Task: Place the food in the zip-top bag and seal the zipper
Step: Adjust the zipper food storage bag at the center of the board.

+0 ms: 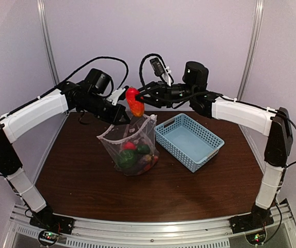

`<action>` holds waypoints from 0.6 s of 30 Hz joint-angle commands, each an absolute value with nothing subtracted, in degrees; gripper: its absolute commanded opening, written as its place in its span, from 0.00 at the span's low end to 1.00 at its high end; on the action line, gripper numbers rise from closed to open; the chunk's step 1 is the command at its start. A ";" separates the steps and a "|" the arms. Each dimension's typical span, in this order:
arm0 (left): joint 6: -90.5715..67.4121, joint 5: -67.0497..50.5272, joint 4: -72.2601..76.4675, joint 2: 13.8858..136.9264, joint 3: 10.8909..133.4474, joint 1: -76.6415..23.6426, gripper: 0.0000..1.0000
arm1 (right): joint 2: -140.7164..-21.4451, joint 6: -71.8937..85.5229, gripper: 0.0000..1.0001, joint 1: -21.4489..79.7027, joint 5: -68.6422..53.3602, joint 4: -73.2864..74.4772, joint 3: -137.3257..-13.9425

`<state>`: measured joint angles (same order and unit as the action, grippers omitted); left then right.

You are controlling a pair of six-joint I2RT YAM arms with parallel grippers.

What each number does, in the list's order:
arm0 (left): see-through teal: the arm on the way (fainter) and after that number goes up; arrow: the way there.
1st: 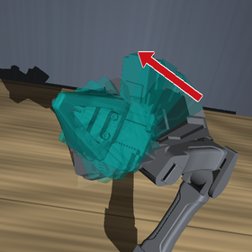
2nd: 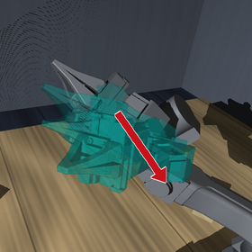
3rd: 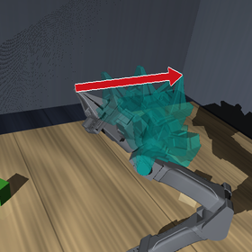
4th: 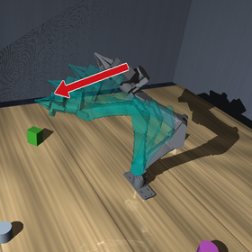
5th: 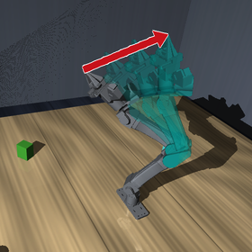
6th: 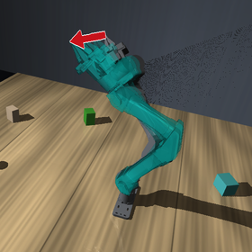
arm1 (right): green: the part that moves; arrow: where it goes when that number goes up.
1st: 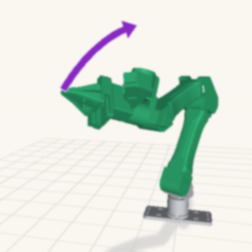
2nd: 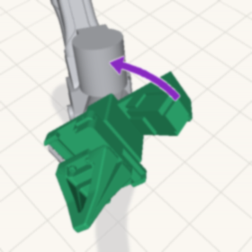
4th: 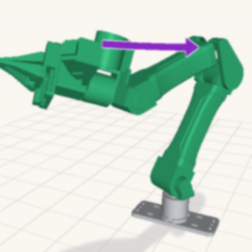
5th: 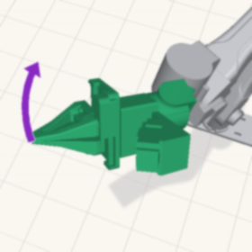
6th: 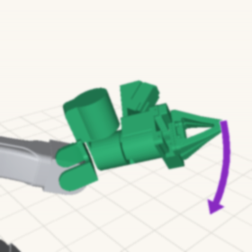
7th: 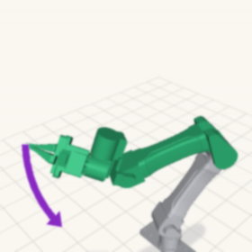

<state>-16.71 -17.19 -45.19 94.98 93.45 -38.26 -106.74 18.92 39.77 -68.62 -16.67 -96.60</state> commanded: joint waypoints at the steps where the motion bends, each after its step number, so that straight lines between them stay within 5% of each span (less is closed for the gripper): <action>1: -17.43 -18.26 -41.56 94.67 94.30 -38.32 0.00 | -107.95 27.10 0.33 39.64 -70.25 -30.74 -92.55; 18: -17.50 -17.77 -41.48 94.37 93.78 -38.23 0.00 | -105.64 -4.01 0.63 39.44 -61.39 6.73 -97.85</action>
<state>-17.10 -17.58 -44.58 94.98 93.45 -38.26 -108.16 5.08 39.77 -63.99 -4.01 -93.84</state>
